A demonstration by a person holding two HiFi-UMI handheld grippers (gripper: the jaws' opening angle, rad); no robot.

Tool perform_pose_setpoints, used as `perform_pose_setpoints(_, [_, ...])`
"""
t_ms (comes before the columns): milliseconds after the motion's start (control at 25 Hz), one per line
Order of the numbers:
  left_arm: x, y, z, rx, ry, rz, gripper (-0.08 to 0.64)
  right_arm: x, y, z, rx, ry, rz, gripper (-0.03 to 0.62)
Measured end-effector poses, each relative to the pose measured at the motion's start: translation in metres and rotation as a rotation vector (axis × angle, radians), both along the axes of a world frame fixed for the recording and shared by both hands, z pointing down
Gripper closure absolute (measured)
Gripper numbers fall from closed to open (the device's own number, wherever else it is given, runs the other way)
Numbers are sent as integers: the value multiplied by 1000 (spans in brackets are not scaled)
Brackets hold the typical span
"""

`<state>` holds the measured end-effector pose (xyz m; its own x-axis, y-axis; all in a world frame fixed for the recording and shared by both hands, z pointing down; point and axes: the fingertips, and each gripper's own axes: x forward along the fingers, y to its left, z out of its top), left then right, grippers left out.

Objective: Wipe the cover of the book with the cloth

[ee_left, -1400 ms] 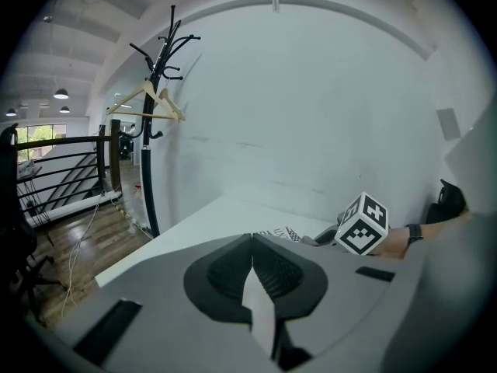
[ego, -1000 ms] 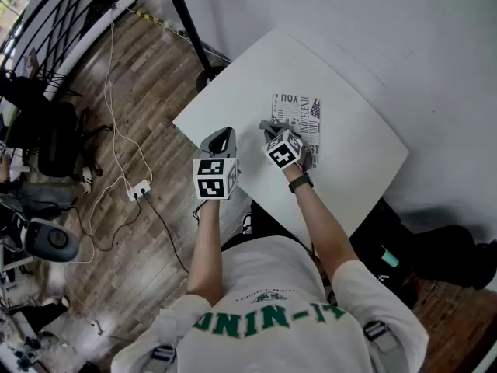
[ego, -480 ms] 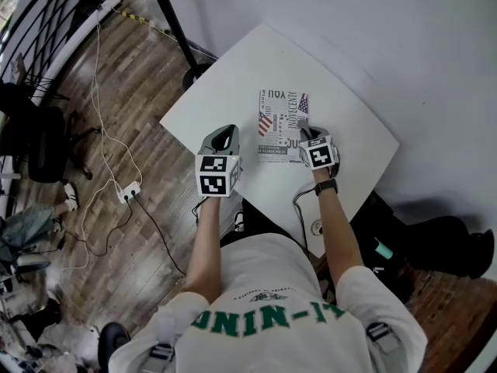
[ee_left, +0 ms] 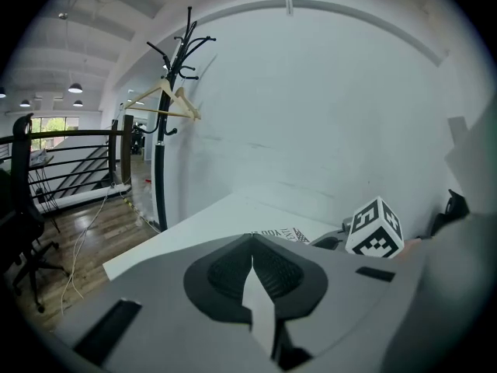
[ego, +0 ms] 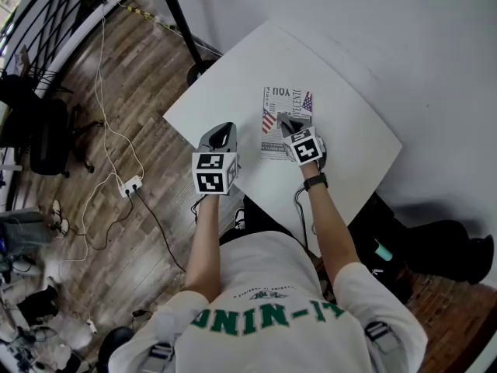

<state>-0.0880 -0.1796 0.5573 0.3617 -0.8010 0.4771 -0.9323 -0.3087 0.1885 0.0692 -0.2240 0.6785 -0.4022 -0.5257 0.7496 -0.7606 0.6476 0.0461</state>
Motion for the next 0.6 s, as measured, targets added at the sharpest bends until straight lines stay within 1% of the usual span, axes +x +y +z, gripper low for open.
perform_pose_setpoints(80, [-4, 0, -3, 5, 9, -13, 546, -40, 11, -1, -1, 9, -121, 551])
perform_pose_setpoints(160, [-6, 0, -9, 18, 14, -23, 546, -68, 23, 4, -10, 22, -209, 551])
perform_pose_setpoints(200, [-6, 0, -12, 25, 15, -26, 546, -75, 28, 8, -18, 33, -234, 551])
perform_pose_setpoints(280, [-7, 0, -16, 35, 15, -27, 546, -79, 36, 16, -24, 55, -254, 551])
perform_pose_setpoints(360, [-6, -1, -18, 40, 14, -24, 546, -70, 38, 18, -17, 51, -236, 549])
perform_pose_setpoints(440, [-5, -1, -18, 39, 19, -20, 546, -50, 36, 17, -16, 41, -192, 549])
perform_pose_setpoints(600, [6, -4, -23, 49, 57, -5, 546, 15, 32, 16, -21, -5, -34, 549])
